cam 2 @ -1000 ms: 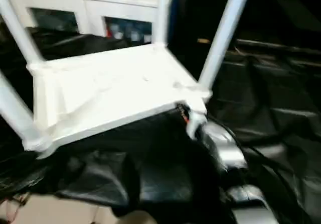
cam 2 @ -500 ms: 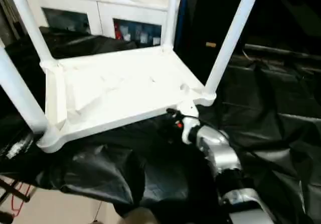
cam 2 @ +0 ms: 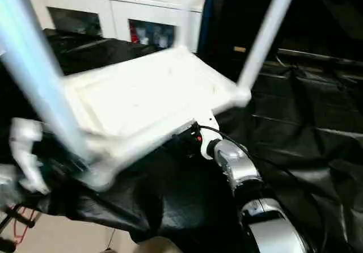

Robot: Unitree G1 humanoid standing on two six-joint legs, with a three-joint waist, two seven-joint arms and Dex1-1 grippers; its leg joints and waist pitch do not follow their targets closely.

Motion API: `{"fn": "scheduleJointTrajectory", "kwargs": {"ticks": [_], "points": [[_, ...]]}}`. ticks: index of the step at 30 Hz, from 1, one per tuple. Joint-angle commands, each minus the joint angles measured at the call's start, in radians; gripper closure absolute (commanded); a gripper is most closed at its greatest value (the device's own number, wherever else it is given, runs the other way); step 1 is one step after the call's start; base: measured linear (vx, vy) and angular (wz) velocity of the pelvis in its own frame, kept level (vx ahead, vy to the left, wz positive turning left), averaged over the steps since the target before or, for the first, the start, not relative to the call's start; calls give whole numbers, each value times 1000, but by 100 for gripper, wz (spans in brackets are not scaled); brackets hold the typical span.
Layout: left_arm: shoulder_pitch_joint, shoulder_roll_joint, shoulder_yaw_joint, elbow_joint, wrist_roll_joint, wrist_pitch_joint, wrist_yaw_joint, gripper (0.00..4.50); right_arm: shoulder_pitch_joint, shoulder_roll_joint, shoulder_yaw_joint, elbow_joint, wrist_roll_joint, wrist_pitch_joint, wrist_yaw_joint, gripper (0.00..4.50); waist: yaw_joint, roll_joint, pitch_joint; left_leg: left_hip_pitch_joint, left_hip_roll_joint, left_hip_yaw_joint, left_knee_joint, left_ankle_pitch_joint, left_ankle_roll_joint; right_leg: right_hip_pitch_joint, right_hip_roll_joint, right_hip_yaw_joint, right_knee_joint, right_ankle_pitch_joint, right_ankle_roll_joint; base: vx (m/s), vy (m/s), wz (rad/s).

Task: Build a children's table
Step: Rotate table base

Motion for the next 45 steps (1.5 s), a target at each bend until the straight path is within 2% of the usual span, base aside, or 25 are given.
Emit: {"fn": "scheduleJointTrajectory", "kwargs": {"ticks": [1,2,3,8,9,10,13,16,17,18,19,20,21,22,23,26,27,29,32,35,38,39,41,43,45], "points": [[-15,5,-45,-33,-24,26,-32,6,-29,15,-1,9,-8,-8,-7,0,-3,24,-51,1,-6,8,-78,-311,-30,41,-34,27,-69,-200,-212,0,0,0],[-36,-5,-74,-44,-33,43,-37,6,-41,26,6,26,-12,-20,-6,0,-7,19,-51,2,-7,9,-76,-313,-31,40,-35,28,-70,-212,-208,0,0,0],[-55,-20,-87,-49,-39,56,-26,6,-47,34,7,34,-14,-26,-5,0,-11,19,-51,3,-7,9,-75,-306,-33,39,-34,29,-70,-214,-210,0,0,0],[-132,-83,-156,-83,-95,127,-3,6,-63,72,19,48,-16,-41,2,0,-24,23,-51,0,-8,7,-73,-291,-33,43,-33,28,-68,-203,-213,0,0,0],[-170,-118,-196,-79,-106,150,4,6,-56,93,37,38,-20,-42,21,0,-28,22,-52,-1,-8,8,-73,-289,-33,44,-32,27,-69,-199,-215,0,0,0],[-170,-118,-196,-79,-106,150,4,6,-56,93,37,38,-20,-42,21,0,-29,22,-53,0,-8,7,-72,-287,-32,44,-32,27,-68,-190,-219,0,0,0],[-202,-151,-233,-55,-87,144,8,6,-54,108,50,44,-31,-49,23,0,-38,18,-54,-9,-9,5,-73,-267,-27,52,-33,26,-66,-176,-221,0,0,0],[-236,-186,-276,-17,-57,128,-3,6,-54,118,52,55,-36,-60,24,0,-39,19,-56,-5,-9,9,-68,-242,-17,49,-34,27,-68,-150,-231,0,0,0],[-268,-224,-304,18,-29,108,8,6,-58,122,48,65,-40,-66,22,0,-39,24,-56,-5,-9,8,-69,-242,-16,48,-34,27,-67,-147,-234,0,0,0],[-286,-241,-318,37,-13,99,17,6,-59,123,45,68,-42,-67,21,0,-39,27,-55,-1,-7,10,-68,-253,-16,46,-33,27,-70,-144,-239,0,0,0],[-304,-261,-330,63,11,79,33,6,-60,124,43,69,-44,-67,20,0,-38,28,-55,-2,-8,9,-68,-257,-17,48,-33,27,-68,-136,-244,0,0,0],[-322,-283,-343,93,40,50,46,6,-60,123,41,70,-45,-68,17,0,-40,28,-53,-3,-8,9,-70,-267,-15,48,-32,26,-72,-143,-242,0,0,0],[-322,-283,-343,93,40,50,46,6,-60,123,41,70,-45,-68,17,0,-38,23,-56,-2,-8,9,-68,-268,-14,51,-34,26,-69,-139,-242,0,0,0],[-347,-307,-359,139,86,8,77,6,-61,119,36,72,-49,-72,6,0,-40,30,-54,-7,-9,6,-71,-267,-13,54,-34,25,-70,-144,-239,0,0,0],[-356,-316,-363,158,105,-8,93,6,-62,117,33,73,-50,-74,1,0,-40,27,-54,-3,-8,8,-70,-277,-10,49,-34,25,-76,-160,-235,0,0,0],[-406,-338,-380,282,250,-124,218,6,-69,87,5,78,-48,-84,-34,0,-38,27,-56,-2,-10,8,-65,-259,-1,53,-35,27,-74,-152,-231,0,0,0],[-414,-338,-372,309,273,-156,241,6,-69,73,-3,77,-44,-84,-37,0,-36,29,-57,-6,-10,6,-64,-239,2,57,-36,26,-72,-139,-229,0,0,0],[-420,-312,-363,354,320,-212,241,6,-66,30,-24,68,-36,-87,-27,0,-35,29,-58,-8,-11,7,-63,-218,11,57,-37,25,-74,-131,-231,0,0,0],[-412,-273,-375,356,335,-212,204,6,-58,0,-32,51,-32,-88,-11,0,-30,31,-60,-8,-9,9,-60,-185,17,57,-36,26,-66,-83,-247,0,0,0],[-372,-207,-389,326,338,-210,138,6,-26,-53,-27,-12,-30,-74,55,0,-27,32,-58,-7,-9,9,-61,-200,22,56,-34,25,-65,-87,-249,0,0,0],[-342,-156,-406,293,317,-164,77,6,7,-88,5,-72,-35,-61,145,0,-22,34,-58,-2,-7,11,-61,-216,23,53,-34,25,-66,-98,-254,0,0,0],[-335,-132,-419,282,320,-141,61,34,23,-106,19,-100,-39,-52,179,0,-19,34,-56,0,-6,12,-63,-230,23,50,-32,25,-68,-111,-254,0,0,0],[-319,-92,-436,267,332,-97,50,34,52,-145,46,-154,-43,-35,243,0,-16,33,-54,0,-6,10,-64,-246,20,50,-34,25,-69,-138,-253,0,0,0],[-303,-67,-435,262,335,-88,41,48,85,-190,76,-225,-40,-21,325,0,-12,31,-52,1,-6,10,-65,-255,20,50,-32,25,-73,-165,-240,0,0,0],[-297,-51,-435,271,353,-100,43,72,112,-223,93,-291,-27,-11,391,0,-11,28,-51,-3,-6,10,-65,-247,27,51,-33,26,-73,-166,-229,0,0,0]]}}
